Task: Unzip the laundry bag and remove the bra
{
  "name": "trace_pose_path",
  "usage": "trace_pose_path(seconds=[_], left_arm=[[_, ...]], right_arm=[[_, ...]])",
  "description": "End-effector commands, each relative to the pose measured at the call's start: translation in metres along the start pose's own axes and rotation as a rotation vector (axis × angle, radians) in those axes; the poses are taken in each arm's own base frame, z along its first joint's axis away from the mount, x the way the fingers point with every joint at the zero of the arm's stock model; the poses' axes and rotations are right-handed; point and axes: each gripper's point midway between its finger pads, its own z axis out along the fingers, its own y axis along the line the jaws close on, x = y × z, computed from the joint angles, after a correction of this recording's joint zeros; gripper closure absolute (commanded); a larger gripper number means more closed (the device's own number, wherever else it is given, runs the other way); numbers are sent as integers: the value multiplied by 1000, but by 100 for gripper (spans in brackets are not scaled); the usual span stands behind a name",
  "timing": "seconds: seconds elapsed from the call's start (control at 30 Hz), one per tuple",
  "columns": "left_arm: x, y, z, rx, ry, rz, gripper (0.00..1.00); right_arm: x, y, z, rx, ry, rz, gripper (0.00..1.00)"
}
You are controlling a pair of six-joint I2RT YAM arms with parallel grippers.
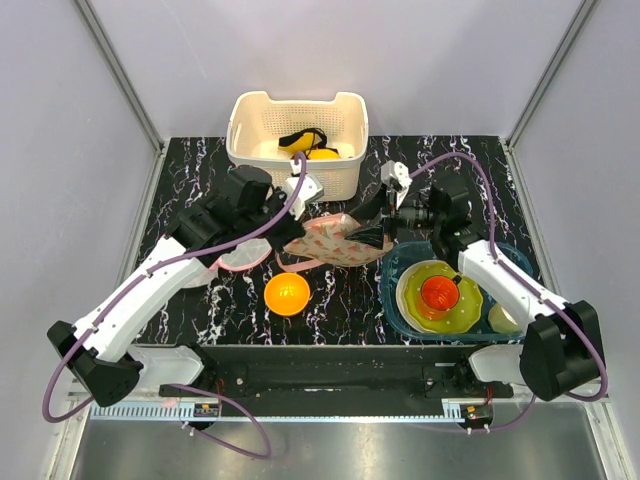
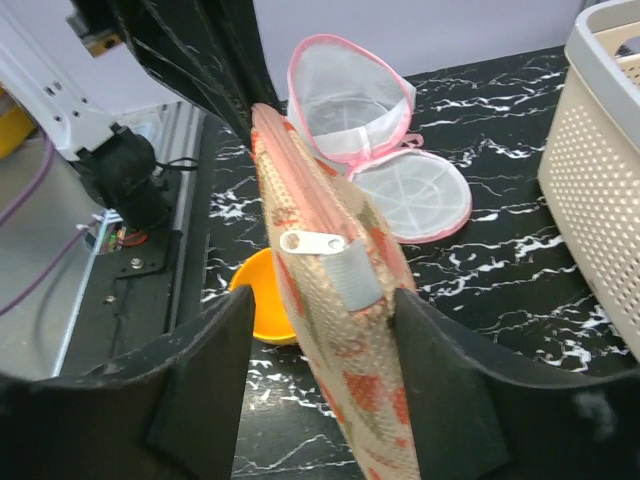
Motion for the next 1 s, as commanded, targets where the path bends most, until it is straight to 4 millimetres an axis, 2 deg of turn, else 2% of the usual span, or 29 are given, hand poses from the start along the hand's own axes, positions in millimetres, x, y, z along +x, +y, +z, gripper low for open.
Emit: trace_pose_path(seconds=[0.0,0.03,0.07,0.1,0.13,0.23,0.3,0.33,0.37,0.4,0.43,0.5,0.57,0.6,0.67,0.77,0.8,0.83,0.87,0.9,0.97], left_arm=[[-38,1,-18,-8,-133,43,100],[-37,1,-18,-6,-131,42,100],[-35,1,-18,-5,-129,43,100],[-36,-2,-20,5,-137,47,100],[-36,-3,-22,11,-143,40,100],[-44,4,-35,-28,-204,-21,100],[-52,15,-46,-81,-233,-142,80],[-52,32,-50,-113,-226,-211,73],[-53,38,-53,-119,-225,-271,52],[-52,38,-56,-98,-212,-358,47],[-62,47,-66,-120,-241,-389,43],[-67,47,-74,-136,-252,-449,25],[-76,46,-88,-156,-288,-462,24],[-76,46,-92,-167,-287,-483,20],[-83,39,-98,-135,-297,-498,21],[-79,10,-85,39,-267,-609,36],[-75,2,-79,84,-262,-674,38],[-72,-4,-77,118,-270,-700,39],[-65,-10,-61,177,-279,-771,40],[-69,-18,-69,218,-320,-777,40],[-74,-21,-66,270,-354,-828,40]], right_arm=[[-21,1,10,-20,-45,-110,42],[-21,-1,11,-14,-45,-109,48],[-20,-1,11,-12,-46,-109,60],[-22,-1,11,-16,-49,-114,89],[-21,-1,12,-17,-50,-114,100],[-21,-6,12,12,-62,-109,100],[-26,-20,13,110,-77,-96,100],[-30,-30,14,181,-88,-73,100],[-30,-27,21,182,-84,-67,100],[-34,-27,25,191,-84,-66,100],[-35,-27,29,204,-81,-73,100],[-33,-27,42,248,-61,-52,100],[-26,-40,47,325,-15,-67,100],[-22,-36,52,325,5,-64,100],[-15,-43,52,387,45,-66,100],[-18,-43,52,458,57,-138,100],[-21,-41,55,468,55,-152,100],[-23,-50,53,531,62,-144,100],[-32,-51,53,550,74,-128,100],[-33,-49,57,553,87,-116,100],[-31,-52,60,579,107,-116,100]])
